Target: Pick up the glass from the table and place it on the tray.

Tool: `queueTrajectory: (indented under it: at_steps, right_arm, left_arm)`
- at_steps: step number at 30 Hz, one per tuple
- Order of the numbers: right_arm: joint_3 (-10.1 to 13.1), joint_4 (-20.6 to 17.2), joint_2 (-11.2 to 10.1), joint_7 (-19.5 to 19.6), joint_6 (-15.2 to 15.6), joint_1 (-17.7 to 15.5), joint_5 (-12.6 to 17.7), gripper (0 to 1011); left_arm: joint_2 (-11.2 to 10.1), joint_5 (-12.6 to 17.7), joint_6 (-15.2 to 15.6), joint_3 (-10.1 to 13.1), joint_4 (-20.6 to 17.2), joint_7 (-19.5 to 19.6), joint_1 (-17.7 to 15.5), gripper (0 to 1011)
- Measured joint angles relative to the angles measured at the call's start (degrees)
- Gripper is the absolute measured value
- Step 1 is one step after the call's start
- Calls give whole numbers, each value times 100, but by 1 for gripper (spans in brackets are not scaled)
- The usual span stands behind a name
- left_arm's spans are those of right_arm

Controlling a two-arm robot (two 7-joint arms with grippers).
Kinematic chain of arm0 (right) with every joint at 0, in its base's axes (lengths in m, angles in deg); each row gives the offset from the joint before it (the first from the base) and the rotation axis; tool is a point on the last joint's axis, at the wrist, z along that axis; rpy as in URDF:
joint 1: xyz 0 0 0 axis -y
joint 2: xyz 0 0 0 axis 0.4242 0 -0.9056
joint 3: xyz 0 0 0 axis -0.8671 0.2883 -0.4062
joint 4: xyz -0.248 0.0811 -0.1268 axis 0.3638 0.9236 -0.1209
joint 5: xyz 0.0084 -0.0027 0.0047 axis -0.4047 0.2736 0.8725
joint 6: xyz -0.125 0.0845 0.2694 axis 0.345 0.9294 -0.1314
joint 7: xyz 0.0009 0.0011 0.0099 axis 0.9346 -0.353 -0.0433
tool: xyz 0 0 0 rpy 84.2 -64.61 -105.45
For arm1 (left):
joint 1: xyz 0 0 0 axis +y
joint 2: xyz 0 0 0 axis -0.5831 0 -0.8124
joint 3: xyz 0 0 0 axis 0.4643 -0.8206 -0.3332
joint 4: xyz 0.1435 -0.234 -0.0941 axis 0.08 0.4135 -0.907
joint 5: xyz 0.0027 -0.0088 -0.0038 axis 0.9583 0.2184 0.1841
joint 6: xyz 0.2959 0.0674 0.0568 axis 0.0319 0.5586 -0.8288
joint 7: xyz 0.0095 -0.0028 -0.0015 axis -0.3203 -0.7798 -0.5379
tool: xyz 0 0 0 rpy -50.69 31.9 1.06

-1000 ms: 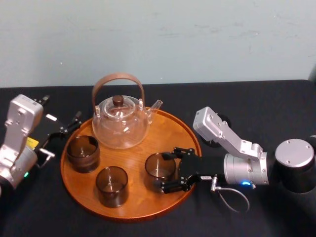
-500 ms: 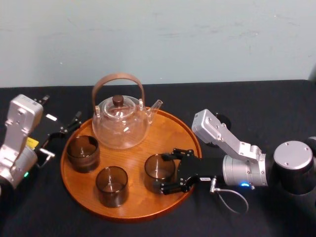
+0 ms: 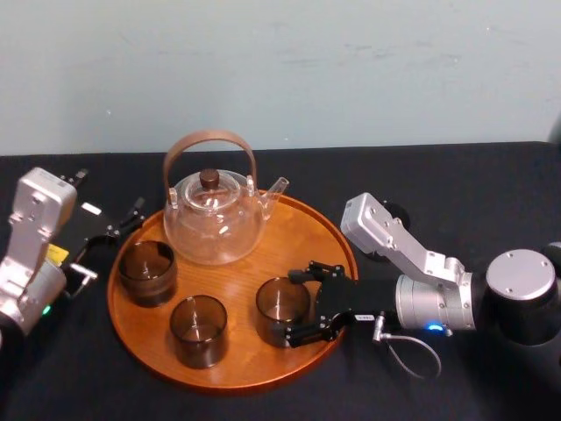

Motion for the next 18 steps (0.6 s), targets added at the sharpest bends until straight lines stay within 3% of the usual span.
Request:
queueTrajectory:
  at_steps: [18]
  right_arm:
    - [5,0,0,-7,11,1,8,1002]
  left_arm:
    - [0,0,0,0,0,0,0,1001]
